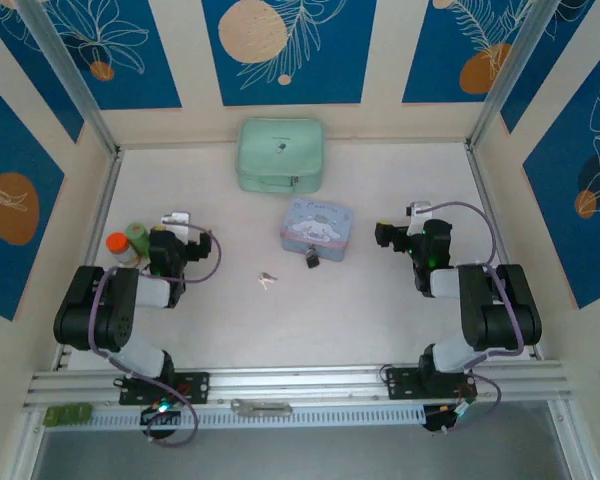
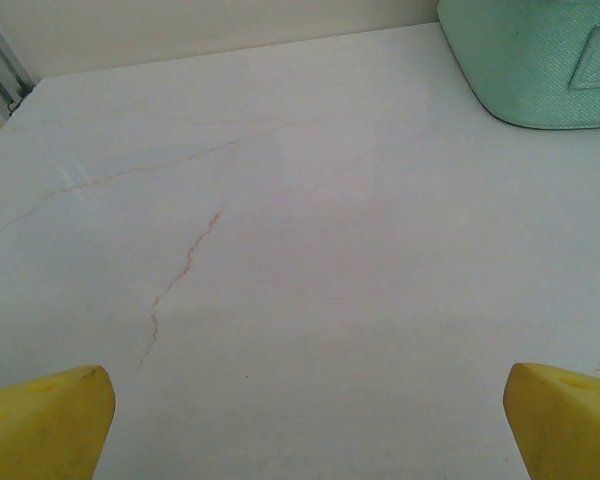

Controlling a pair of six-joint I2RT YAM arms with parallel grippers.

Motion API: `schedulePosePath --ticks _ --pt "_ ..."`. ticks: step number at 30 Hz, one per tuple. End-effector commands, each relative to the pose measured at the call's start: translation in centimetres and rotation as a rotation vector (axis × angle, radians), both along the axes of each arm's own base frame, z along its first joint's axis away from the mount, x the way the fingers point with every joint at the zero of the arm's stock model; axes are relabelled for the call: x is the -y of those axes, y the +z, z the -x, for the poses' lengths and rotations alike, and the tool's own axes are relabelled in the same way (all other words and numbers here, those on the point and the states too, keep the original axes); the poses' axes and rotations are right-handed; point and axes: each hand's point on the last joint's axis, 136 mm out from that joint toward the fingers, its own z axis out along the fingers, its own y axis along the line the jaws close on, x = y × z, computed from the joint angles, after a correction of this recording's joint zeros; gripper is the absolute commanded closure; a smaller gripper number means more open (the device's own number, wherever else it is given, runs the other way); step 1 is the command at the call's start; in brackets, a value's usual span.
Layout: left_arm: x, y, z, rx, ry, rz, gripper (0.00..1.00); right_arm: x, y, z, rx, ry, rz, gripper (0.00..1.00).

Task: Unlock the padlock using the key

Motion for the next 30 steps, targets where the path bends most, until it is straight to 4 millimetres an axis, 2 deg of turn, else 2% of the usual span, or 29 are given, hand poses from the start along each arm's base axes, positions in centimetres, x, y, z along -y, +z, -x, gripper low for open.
schedulePosePath --ticks 1,30 --pt "0.62 0.99 -0.49 0.034 -0.022 0.016 0.01 -0.12 0.68 -0.37 0.019 0.011 0.000 0.01" --pt "0.56 1.00 -0.45 0.036 -0.019 0.014 0.00 -0.15 0.71 -0.32 0.020 0.016 -0.005 0.01"
